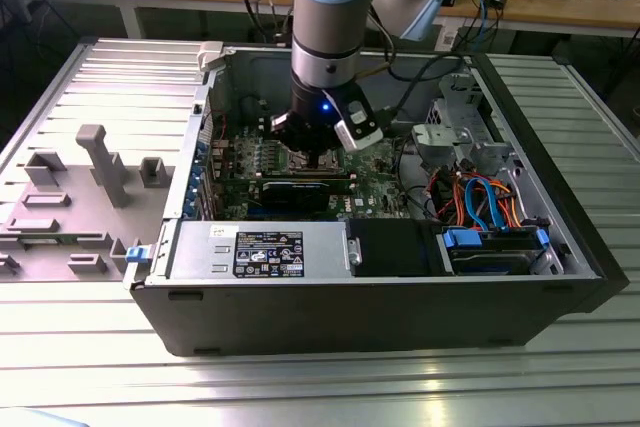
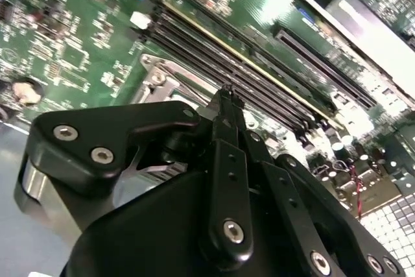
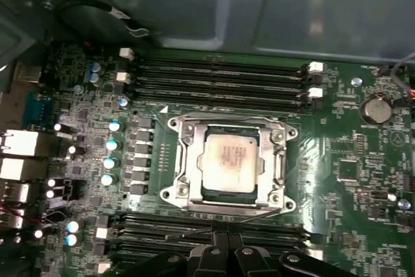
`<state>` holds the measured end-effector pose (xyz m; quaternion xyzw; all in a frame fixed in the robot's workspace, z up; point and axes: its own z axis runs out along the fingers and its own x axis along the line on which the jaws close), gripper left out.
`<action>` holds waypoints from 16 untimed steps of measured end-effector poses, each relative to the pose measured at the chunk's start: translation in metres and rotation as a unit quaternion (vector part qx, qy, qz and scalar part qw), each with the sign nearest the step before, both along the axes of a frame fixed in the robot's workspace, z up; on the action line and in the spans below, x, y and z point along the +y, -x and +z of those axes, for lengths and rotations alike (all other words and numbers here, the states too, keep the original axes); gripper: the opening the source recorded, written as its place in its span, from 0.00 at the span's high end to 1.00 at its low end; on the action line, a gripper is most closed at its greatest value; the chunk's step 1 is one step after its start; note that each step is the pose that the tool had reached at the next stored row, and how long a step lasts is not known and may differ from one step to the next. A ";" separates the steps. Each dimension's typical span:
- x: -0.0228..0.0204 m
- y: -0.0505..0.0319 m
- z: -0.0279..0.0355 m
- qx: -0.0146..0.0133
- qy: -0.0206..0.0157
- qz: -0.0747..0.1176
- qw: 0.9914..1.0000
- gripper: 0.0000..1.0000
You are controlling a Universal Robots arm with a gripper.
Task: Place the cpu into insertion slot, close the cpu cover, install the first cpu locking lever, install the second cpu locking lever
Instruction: 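Install the second cpu locking lever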
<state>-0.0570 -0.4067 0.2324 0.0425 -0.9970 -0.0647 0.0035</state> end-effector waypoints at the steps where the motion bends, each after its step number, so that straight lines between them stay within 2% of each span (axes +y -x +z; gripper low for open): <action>1: 0.0000 0.0025 -0.0006 0.000 0.000 0.000 1.000 0.89; 3: 0.0001 0.0103 -0.0024 0.000 0.000 0.000 1.000 0.89; 8: 0.0001 0.0237 -0.0072 0.000 0.000 0.000 1.000 0.89; 16: -0.0001 0.0337 -0.0149 0.000 -0.001 0.008 1.000 0.89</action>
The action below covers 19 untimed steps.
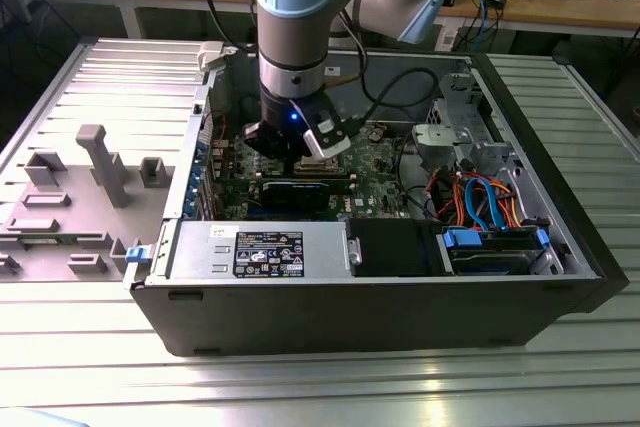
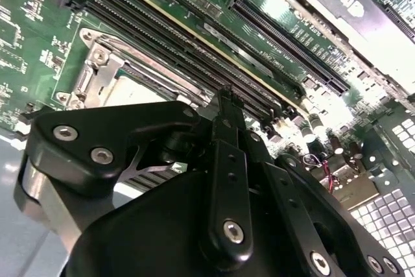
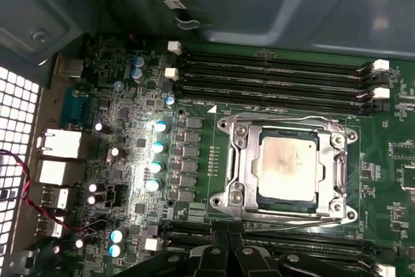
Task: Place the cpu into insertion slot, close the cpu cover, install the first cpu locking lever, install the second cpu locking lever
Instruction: 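Install the second cpu locking lever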
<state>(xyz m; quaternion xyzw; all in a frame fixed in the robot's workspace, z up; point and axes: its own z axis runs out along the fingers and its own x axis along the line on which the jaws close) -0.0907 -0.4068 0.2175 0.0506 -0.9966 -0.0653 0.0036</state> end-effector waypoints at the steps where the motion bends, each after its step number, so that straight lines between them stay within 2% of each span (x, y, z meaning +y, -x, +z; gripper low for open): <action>1: 0.0000 0.0015 -0.0006 0.000 0.000 0.001 1.000 0.89; 4: 0.0001 0.0032 -0.0021 0.000 -0.001 0.006 1.000 0.89; 7: 0.0002 0.0037 -0.0036 0.000 -0.001 0.019 1.000 0.89; 12: 0.0002 0.0037 -0.0072 0.000 -0.005 0.022 1.000 0.89; 17: 0.0039 0.0036 -0.0109 0.000 -0.015 0.022 1.000 0.89; 19: 0.0043 0.0036 -0.0120 0.000 -0.016 0.022 1.000 0.89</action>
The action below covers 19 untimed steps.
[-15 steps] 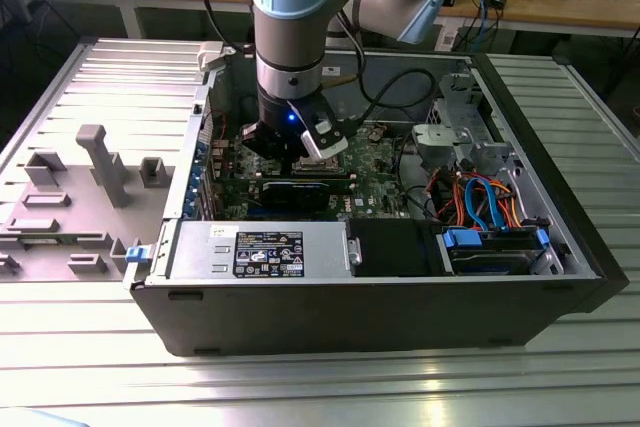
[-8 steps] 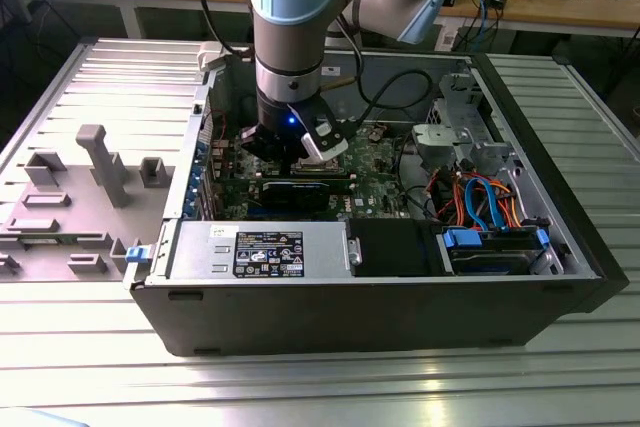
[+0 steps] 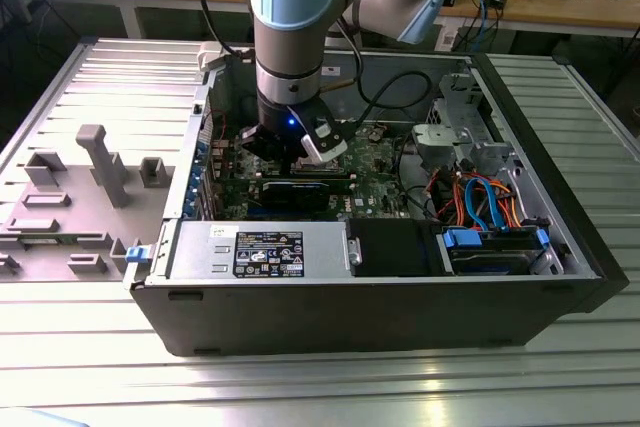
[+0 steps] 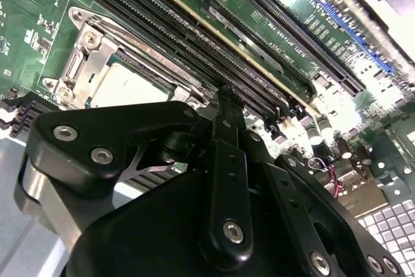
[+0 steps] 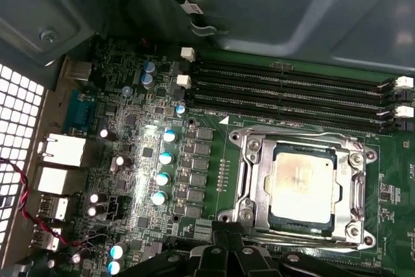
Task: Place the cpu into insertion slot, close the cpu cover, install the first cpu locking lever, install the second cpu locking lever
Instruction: 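Install the second cpu locking lever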
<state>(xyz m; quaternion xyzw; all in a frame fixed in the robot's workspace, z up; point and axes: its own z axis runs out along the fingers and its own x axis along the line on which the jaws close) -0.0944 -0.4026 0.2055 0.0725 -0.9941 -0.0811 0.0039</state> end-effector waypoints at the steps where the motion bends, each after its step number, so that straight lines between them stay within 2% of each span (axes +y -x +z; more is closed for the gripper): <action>1: 0.0003 0.0000 -0.0008 0.000 -0.001 0.000 1.000 0.89; 6: 0.0024 0.0000 -0.0023 0.000 -0.010 0.001 1.000 0.89; 9: 0.0031 0.0000 -0.0031 0.000 -0.013 0.002 1.000 0.89; 10: 0.0036 0.0001 -0.0036 0.000 -0.017 0.003 1.000 0.89; 12: 0.0038 0.0000 -0.0041 0.000 -0.020 0.003 1.000 0.89; 19: 0.0036 0.0000 -0.0055 0.000 -0.026 0.004 1.000 0.89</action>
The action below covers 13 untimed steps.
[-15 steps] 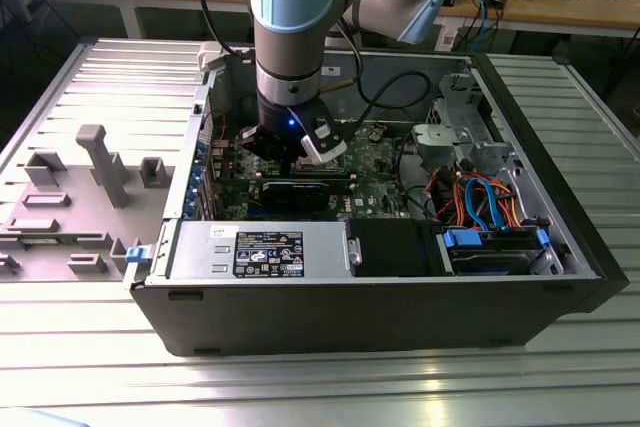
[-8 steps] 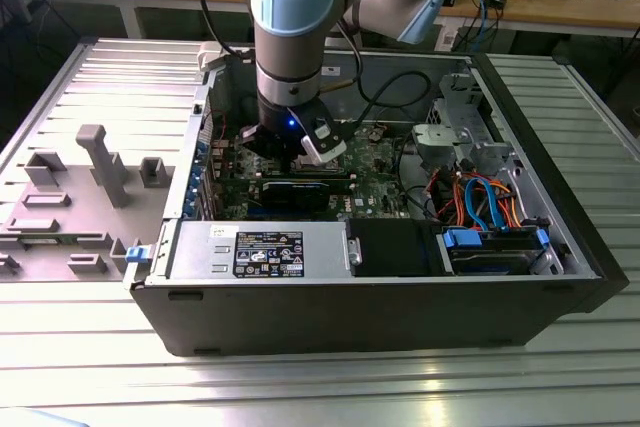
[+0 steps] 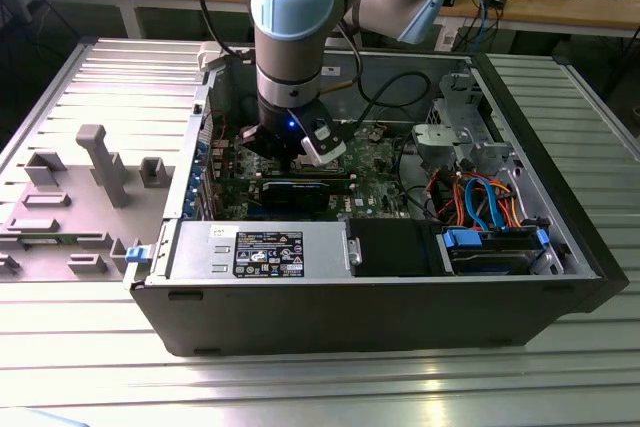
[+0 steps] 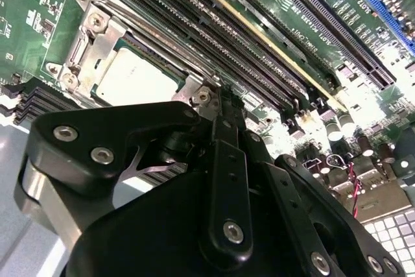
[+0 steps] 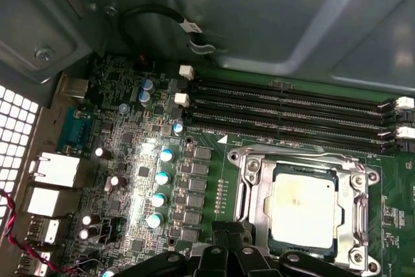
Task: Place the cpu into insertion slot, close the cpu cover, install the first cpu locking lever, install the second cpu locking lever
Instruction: 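Install the second cpu locking lever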
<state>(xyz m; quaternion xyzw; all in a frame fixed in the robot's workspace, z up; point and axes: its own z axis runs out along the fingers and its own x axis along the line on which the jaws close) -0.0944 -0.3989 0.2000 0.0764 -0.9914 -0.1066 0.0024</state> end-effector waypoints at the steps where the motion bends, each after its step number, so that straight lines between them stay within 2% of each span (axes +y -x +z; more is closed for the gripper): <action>1: -0.0003 0.0000 0.0000 0.000 0.000 0.000 1.000 0.89; 10: -0.0026 0.0000 0.0035 0.000 0.003 0.000 1.000 0.89; 12: -0.0027 0.0000 0.0026 0.000 0.002 0.000 1.000 0.89; 13: -0.0027 0.0000 0.0016 0.000 0.001 0.000 1.000 0.89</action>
